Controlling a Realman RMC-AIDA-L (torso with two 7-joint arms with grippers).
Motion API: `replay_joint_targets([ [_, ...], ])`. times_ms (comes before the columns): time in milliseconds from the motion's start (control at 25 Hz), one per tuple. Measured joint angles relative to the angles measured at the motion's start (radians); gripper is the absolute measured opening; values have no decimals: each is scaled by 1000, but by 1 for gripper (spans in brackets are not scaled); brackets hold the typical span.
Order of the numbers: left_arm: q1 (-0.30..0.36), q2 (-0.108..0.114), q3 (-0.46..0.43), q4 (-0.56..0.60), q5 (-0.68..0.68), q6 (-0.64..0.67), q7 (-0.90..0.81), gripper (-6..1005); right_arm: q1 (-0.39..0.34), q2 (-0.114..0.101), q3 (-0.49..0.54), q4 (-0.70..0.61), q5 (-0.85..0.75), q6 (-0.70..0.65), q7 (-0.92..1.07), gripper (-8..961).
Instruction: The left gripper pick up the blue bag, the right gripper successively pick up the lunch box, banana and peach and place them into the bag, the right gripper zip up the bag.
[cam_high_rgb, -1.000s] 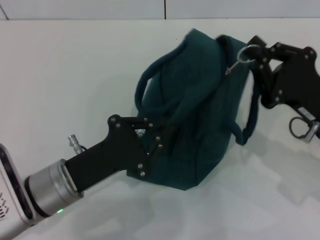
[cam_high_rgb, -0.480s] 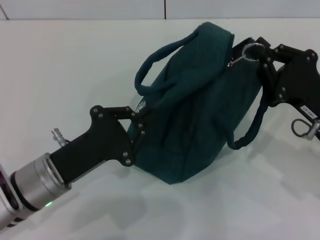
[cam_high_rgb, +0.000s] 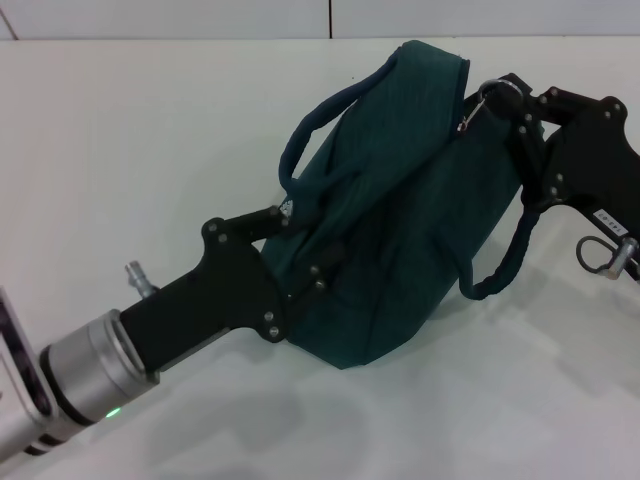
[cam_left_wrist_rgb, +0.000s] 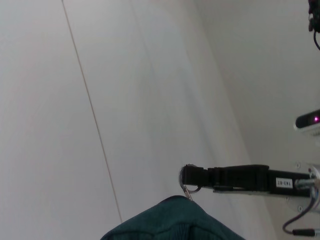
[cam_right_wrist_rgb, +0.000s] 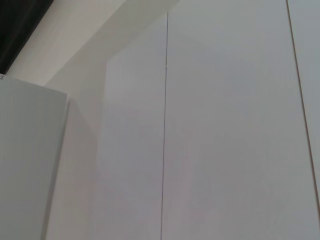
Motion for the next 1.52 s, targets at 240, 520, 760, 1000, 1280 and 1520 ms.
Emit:
replay_joint_targets([
  [240,-47,-1,-8,-15,-16,-35,-100,390,0,0,-8,-10,-2,1,0,19],
  [520,-83,-1,-10,-51,-42,-52,-108,523,-1,0,-19,-22,-2,5,0,23],
  [760,-75,0,-5,-45,-25,-44,-101,466,-9,0,-19,-15,-1,5,0,27],
  [1000,-73,6,-2,-34,16,8,-108,234,-12,0,-22,-13,0,-1,21,31],
  [1280,-89,9,-2,4,22,43,-249,76,-3,-3,-22,-12,-1,-7,117,35],
  [1520,-72,16,-4,64,18,-7,-336,47,-9,-7,-16,-2,-2,-8,172,39],
])
